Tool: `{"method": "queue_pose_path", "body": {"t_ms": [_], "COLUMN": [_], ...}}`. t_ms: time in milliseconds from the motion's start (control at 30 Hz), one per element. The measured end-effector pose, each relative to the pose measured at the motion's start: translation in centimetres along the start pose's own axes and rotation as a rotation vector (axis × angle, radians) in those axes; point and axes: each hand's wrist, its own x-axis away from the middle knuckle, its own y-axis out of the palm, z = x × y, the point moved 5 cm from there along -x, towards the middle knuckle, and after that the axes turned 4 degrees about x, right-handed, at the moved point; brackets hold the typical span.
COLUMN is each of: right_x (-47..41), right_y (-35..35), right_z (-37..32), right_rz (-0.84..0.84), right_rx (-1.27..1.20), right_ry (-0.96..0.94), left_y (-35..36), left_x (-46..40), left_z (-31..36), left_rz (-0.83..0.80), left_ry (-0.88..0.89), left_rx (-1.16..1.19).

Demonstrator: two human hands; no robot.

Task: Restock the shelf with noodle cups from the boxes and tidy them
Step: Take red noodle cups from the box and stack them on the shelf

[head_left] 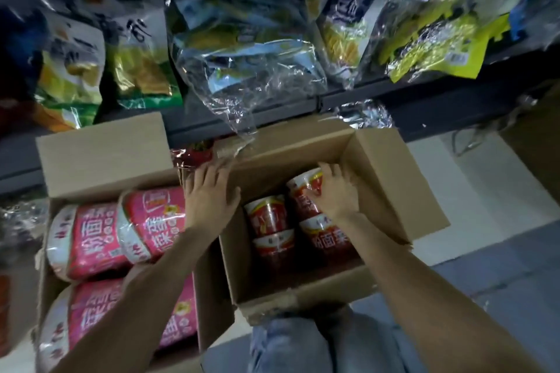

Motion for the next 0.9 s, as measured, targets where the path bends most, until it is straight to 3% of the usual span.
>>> {"method": "queue_pose_path", "body": {"t_ms": [300,500,667,800,900], "right_x": [-3.2,-3.5,-2.2,1.3,4.9], "right_y": [7.9,8.2,5.3,-1.0,-6.4], "right_z": [0.3,1.0,0.4,-0.5,-0.3], "right_rz": [-0.222,-0.225,-0.187,-0.064,0.01], "right_rx": [0.109,0.109,-0.019,-0.233,-0.496], "right_ry": [0.299,0.274,0.253,0.147,0.081], "left_y": [1.9,2.2,2.0,0.6,-0.9], "left_x": [0.4,0.5,0.5,0.1,-0.3], "left_z": [-0.2,-0.3,-0.1,0.5,2.1], "left_rz": [0.08,0.087,0.056,-0.004,-0.141], "left_ry": [-0.002,-0.012,-0.022,-0.075,-0.152], "left_rx": [-0.027,0.01,0.006,-0.011,0.225]}}
